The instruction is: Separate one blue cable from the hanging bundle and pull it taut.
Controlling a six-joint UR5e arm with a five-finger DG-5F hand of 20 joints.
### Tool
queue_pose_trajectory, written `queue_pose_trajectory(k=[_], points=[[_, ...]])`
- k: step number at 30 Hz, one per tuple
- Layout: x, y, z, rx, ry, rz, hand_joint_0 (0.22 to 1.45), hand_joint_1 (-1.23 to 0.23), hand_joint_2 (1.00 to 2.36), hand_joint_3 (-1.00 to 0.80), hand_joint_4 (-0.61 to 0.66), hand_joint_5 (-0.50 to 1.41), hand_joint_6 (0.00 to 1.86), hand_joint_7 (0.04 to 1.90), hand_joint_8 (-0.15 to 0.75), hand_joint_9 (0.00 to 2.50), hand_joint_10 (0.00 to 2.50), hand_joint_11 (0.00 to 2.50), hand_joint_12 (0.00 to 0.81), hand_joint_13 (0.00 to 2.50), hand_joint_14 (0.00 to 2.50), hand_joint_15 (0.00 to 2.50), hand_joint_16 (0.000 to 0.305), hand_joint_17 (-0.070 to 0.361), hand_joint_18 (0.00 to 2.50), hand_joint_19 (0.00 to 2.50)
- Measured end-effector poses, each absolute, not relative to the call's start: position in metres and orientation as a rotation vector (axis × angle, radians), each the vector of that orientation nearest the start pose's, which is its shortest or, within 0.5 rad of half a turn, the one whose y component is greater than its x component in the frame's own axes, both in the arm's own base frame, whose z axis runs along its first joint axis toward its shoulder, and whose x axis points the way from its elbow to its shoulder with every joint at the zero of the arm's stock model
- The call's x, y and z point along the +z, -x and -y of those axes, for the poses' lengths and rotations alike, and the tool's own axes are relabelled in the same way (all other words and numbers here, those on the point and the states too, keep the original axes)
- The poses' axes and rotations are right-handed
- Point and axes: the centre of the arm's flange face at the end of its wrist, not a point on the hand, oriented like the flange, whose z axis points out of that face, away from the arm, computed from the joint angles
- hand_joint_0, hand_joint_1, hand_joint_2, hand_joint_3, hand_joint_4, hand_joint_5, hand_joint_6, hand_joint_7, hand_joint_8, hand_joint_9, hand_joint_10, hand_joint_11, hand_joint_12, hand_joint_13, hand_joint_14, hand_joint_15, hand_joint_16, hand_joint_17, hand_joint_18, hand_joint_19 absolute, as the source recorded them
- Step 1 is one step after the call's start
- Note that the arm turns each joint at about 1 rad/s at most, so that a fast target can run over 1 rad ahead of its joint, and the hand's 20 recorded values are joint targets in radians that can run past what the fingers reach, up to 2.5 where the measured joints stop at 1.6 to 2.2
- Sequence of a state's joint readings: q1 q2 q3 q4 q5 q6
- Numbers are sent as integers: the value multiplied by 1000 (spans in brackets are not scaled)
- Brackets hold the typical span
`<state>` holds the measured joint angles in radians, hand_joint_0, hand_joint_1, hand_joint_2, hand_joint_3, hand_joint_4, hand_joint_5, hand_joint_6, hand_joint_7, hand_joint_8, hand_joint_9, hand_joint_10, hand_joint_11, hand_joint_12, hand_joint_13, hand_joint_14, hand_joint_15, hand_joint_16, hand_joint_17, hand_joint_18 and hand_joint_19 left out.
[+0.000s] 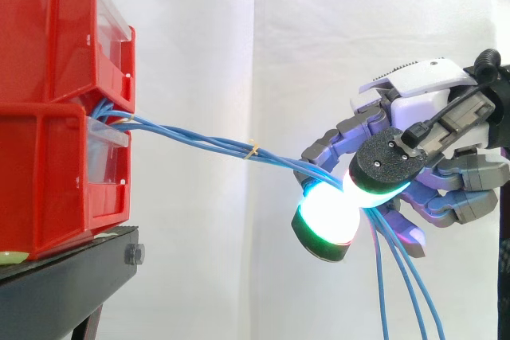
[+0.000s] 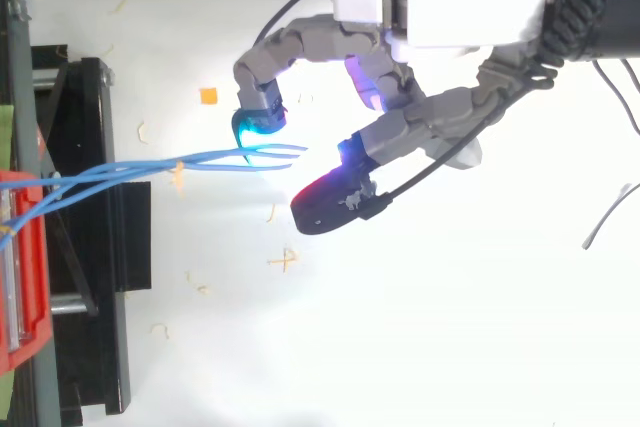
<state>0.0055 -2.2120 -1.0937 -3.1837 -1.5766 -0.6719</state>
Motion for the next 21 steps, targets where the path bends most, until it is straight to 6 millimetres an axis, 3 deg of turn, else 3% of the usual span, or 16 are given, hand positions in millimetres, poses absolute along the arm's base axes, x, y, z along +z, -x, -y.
queue_pose_trajectory(k=[9,12,16,19,21], points=[[321,-719,128,653,-784,-1648,679,-878,1018,-236,166,117,506,1197,148,2124,31,717,312,1823,26,1167,46,104,1131,868],[321,-719,128,653,-784,-1647,575,-887,1009,-396,196,113,506,1211,152,2106,31,722,318,1809,24,1174,48,109,1118,867],[321,-719,128,651,-786,-1646,468,-646,1000,-500,197,118,506,1192,160,2143,29,662,352,1853,23,1124,57,128,1193,815],[321,-719,128,650,-787,-1646,514,-373,1000,-500,148,125,505,1183,134,2153,29,655,318,1844,25,1134,52,118,1160,828],[321,-719,129,650,-787,-1646,548,-312,1000,-500,136,125,505,1184,120,2154,31,651,305,1843,25,1144,48,109,1143,854]])
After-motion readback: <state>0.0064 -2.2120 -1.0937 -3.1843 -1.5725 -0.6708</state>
